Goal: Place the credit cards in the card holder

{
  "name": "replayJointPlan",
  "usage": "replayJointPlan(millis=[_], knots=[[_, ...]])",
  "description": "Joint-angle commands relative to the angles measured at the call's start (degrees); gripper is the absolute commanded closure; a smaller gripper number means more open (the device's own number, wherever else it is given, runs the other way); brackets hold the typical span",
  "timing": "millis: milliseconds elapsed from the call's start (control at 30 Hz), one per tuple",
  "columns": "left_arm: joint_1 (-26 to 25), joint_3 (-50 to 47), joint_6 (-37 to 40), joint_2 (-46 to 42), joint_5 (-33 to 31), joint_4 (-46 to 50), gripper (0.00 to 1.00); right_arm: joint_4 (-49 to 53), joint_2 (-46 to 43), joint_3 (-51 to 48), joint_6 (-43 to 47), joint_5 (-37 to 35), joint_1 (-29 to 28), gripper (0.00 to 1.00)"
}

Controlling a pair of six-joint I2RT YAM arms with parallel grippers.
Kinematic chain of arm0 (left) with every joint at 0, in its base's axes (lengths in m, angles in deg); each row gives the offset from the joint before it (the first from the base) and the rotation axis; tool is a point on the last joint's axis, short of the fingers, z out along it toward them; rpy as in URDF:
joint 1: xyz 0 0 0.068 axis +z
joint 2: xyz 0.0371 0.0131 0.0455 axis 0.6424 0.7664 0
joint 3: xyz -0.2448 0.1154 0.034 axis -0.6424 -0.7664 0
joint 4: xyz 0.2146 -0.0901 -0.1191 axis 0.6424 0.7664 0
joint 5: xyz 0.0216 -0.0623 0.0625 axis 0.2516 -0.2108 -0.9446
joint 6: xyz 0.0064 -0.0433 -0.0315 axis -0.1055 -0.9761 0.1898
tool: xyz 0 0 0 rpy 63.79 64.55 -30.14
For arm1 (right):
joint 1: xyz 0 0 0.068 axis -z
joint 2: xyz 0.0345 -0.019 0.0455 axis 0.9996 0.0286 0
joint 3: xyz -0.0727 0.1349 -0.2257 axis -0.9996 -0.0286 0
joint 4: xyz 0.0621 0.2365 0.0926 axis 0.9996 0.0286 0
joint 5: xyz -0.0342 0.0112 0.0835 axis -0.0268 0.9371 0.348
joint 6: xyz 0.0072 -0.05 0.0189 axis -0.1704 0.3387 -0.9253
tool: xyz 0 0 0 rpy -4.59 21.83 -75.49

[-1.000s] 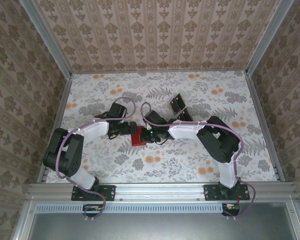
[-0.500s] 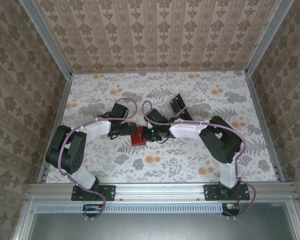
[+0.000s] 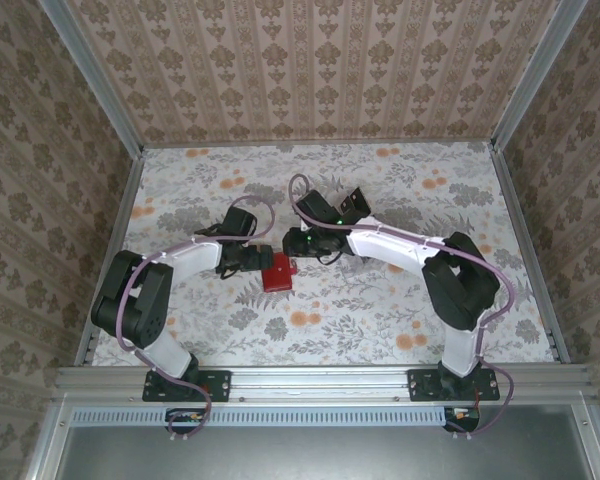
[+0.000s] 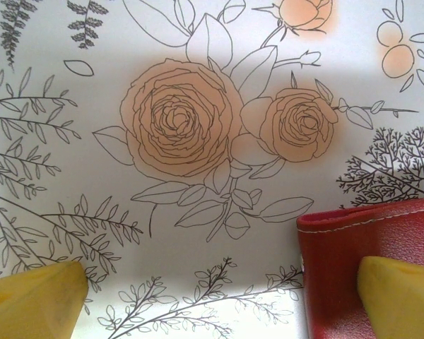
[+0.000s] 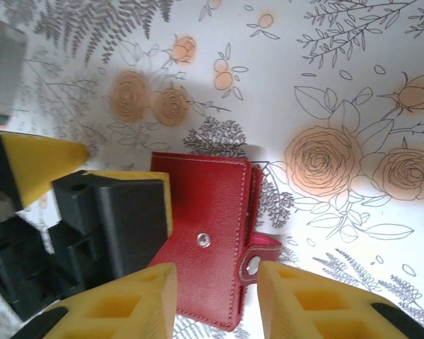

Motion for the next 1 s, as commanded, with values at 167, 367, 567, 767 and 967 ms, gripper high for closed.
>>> replayJointPlan(millis=[167,367,567,767,967], knots=[[0.2,-1.5,-0.5,1.9,-2.0,-0.8,0.00,6.9,5.1,4.9,3.8,-2.6,-1.0,0.63],[0.2,-1.8,-0.6,1.9,-1.9,-1.1,0.00,7.3,6.5,6.1,4.6,-2.5,-1.5,0.63],[0.2,-1.8,-0.6,1.9,-1.7,-1.4,0.00,8.2,8.2,7.2,5.4,-3.9,-1.6,0.65],[0.2,-2.1,-0.7,1.9,-1.7,-1.6,0.00,9.6,8.4,6.9,5.7,-5.3,-1.7,0.77],[0.2,-2.1,-0.7,1.9,-1.6,-1.8,0.00,9.5,7.3,6.3,5.7,-5.6,-1.5,0.84]])
